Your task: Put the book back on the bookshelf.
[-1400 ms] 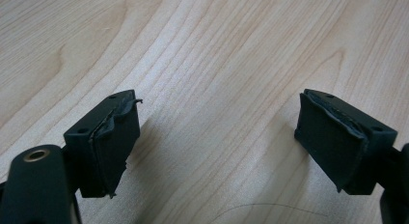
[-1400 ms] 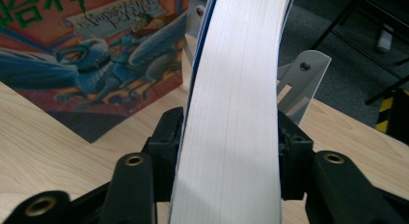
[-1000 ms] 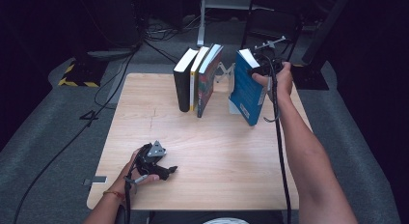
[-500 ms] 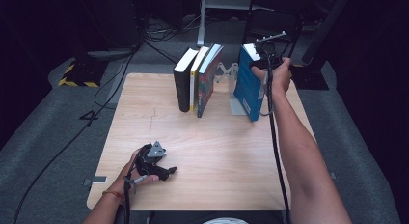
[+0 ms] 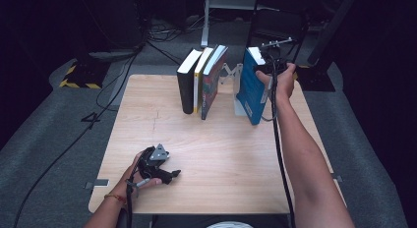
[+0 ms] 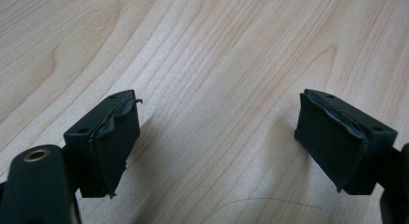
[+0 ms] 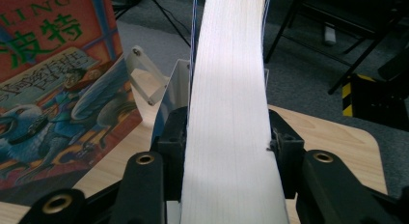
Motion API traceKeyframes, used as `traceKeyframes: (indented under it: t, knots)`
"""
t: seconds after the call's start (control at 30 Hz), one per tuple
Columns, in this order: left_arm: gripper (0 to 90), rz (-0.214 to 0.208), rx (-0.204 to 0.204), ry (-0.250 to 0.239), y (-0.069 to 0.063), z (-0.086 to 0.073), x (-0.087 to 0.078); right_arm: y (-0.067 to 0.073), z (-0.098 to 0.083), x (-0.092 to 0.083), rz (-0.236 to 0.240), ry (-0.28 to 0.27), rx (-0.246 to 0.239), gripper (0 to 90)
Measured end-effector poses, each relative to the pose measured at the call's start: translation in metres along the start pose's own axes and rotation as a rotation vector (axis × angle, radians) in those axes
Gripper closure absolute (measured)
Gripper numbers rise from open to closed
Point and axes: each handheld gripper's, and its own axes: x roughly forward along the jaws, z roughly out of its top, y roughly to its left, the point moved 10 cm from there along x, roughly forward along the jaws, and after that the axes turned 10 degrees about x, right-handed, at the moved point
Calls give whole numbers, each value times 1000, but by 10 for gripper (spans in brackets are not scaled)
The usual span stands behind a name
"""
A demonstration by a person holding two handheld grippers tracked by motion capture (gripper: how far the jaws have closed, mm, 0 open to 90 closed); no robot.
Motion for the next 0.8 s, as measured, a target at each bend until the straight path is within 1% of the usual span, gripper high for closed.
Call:
traceKeyframes:
  t: [0.07,0.1,0.17,0.23,0.53,0.63,0.7,0.8]
  knots:
    - [157,2,-1,-1,0,0,0,1,-2,-1,13,3,4,593]
    - [157,2,-1,-1,0,0,0,1,-3,-1,13,1,4,592]
    - [157,2,-1,-1,0,0,0,3,-4,-2,6,0,-14,590]
    - [157,3,-2,-1,0,0,0,3,-6,-3,10,0,-19,589]
    - [157,3,-1,-1,0,0,0,-3,-9,-6,12,-17,-3,572]
    - [156,3,-2,-1,0,0,0,-7,-9,-7,22,-9,-4,565]
    - [157,3,-2,-1,0,0,0,-7,-10,-7,34,-3,-3,559]
    - [156,3,-2,-1,0,0,0,-6,-10,-8,41,7,-18,546]
